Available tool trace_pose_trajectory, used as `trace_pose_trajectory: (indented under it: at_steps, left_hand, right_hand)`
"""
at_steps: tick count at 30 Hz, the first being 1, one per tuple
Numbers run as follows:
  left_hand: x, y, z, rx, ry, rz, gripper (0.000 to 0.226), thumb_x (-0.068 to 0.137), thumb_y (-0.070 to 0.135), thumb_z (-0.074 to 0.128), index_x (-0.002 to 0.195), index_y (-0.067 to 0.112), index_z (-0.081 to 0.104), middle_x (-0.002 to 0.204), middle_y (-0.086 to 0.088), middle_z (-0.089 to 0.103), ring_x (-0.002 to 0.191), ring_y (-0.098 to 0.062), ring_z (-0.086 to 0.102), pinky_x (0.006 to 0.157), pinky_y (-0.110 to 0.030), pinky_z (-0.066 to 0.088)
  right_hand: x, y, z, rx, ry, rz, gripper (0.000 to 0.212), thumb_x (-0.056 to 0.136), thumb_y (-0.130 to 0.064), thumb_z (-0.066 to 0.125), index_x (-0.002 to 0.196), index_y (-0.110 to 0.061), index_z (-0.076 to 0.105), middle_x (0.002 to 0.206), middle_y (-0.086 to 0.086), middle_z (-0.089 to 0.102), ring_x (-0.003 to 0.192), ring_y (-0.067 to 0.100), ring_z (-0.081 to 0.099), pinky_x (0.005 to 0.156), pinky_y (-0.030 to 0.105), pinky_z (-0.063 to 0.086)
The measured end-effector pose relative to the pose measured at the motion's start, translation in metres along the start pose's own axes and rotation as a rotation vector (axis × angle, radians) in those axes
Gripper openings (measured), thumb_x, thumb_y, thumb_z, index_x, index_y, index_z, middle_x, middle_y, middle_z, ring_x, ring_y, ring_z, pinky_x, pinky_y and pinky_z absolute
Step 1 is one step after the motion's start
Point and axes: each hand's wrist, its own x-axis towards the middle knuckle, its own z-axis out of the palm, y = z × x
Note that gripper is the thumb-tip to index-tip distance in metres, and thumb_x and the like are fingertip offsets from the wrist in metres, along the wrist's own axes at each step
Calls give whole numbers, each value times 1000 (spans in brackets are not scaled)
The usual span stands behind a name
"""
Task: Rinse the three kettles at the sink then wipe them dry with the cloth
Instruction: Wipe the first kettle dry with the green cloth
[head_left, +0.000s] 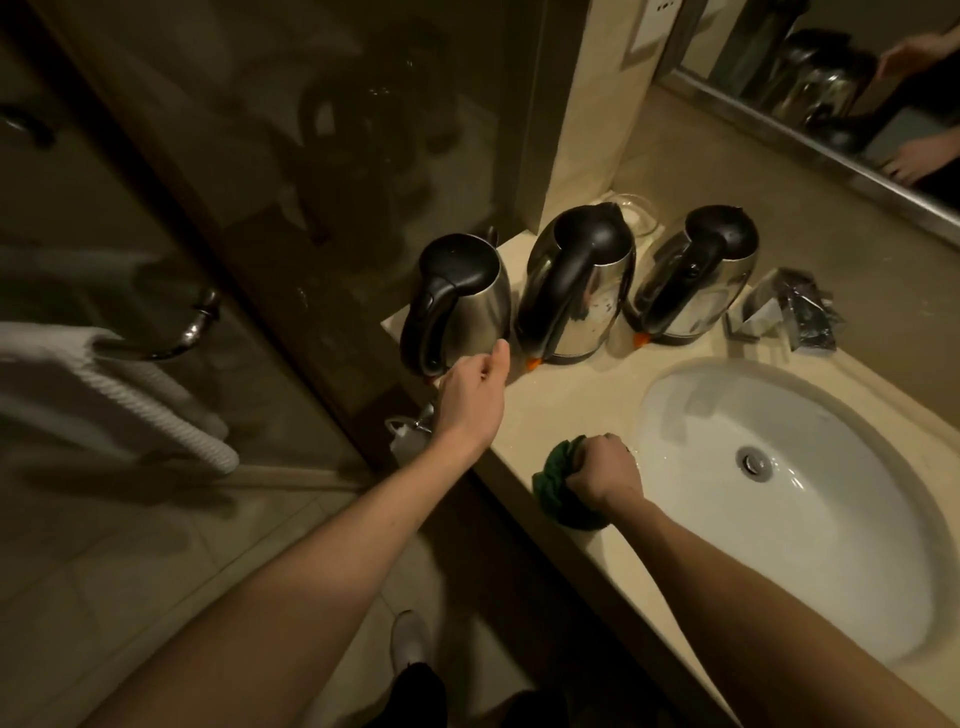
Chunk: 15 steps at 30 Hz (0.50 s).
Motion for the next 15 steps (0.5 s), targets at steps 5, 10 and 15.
trace_pose_trajectory:
  at_steps: [5, 10, 15]
  left_hand:
    - [6, 2, -28, -25, 147, 181, 46, 105, 39, 42, 85, 6, 66, 99, -2, 62, 101, -19, 56, 90, -35, 43]
    - [20, 6, -55, -42, 491, 261, 19, 101, 31, 54, 88, 17, 58, 106, 1, 50, 103, -7, 41, 102, -35, 38]
    - [46, -4, -60, -145, 344, -171, 42, 101, 47, 48, 121, 11, 54, 133, -9, 51, 126, -23, 47, 88, -29, 36]
  right_hand:
    - [-7, -9, -3, 118, 81, 53, 3, 67, -2, 63, 63, -2, 62, 67, 12, 61, 62, 25, 61, 48, 30, 45]
    - [-14, -14, -2, 169, 223, 56, 4, 66, -2, 60, 69, -4, 62, 79, 13, 61, 67, 24, 56, 58, 37, 51]
    - [-17, -16, 4, 128, 218, 129, 16, 80, -10, 57, 94, -16, 60, 111, 9, 47, 96, 28, 52, 85, 44, 51]
